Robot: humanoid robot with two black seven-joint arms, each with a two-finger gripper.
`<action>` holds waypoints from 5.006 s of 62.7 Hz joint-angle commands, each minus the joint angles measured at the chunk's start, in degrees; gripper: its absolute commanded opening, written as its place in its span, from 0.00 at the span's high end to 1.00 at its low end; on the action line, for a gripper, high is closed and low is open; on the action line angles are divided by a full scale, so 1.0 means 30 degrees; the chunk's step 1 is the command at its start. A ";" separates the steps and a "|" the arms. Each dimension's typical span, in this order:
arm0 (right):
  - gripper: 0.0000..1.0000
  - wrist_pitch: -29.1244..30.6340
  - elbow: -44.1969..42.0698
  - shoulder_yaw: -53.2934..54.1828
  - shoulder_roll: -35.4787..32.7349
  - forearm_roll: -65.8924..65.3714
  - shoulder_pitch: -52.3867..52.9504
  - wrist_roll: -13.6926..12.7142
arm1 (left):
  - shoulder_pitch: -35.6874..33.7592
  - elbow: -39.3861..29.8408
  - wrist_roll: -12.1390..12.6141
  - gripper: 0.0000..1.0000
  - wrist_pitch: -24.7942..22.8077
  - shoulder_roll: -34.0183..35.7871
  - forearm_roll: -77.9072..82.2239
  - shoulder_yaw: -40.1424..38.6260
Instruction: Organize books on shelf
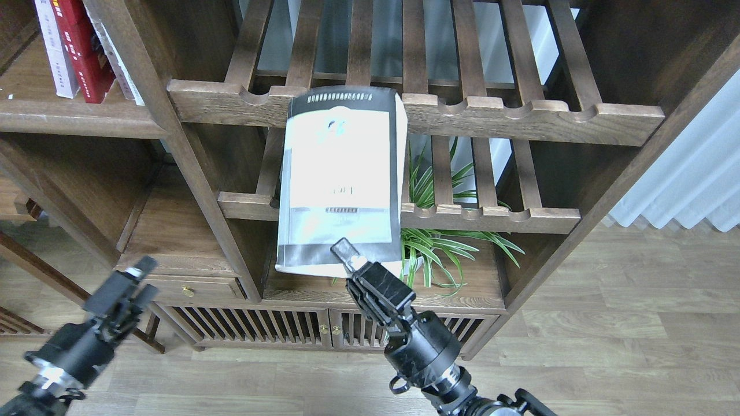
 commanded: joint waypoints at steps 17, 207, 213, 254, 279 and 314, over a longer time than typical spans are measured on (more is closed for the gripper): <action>0.94 0.0012 -0.0523 -0.0061 -0.0518 -0.0065 -0.1889 -0.1895 | -0.0361 -0.0650 -0.0449 0.02 -0.0001 -0.1228 -0.0268 0.1561; 0.01 0.0012 -0.2369 -0.0500 -0.0137 -0.0445 -0.0805 -0.3243 | -0.2060 -0.2583 -0.1943 0.92 -0.0001 0.0763 -0.1060 0.5489; 0.01 0.0012 -0.2398 -0.0471 -0.0196 -0.0416 -0.0805 -0.3214 | -0.1913 -0.3257 -0.1972 0.89 -0.0001 0.1672 -0.0737 0.5048; 0.01 0.0012 -0.3219 -0.0471 -0.0108 -0.0387 -0.0805 -0.3155 | 0.1661 -0.5924 -0.1767 0.92 -0.0001 0.9200 0.0142 -0.6199; 0.01 0.0012 -0.3658 -0.0442 -0.0079 -0.0358 -0.0834 -0.3126 | 0.1895 -0.4020 0.0078 0.92 -0.0001 1.1662 0.1518 -1.2351; 0.01 0.0012 -0.3775 -0.0442 0.0068 -0.0358 -0.0863 -0.3097 | -0.2054 -0.2176 0.1104 0.92 -0.0001 1.1575 0.9218 -1.7423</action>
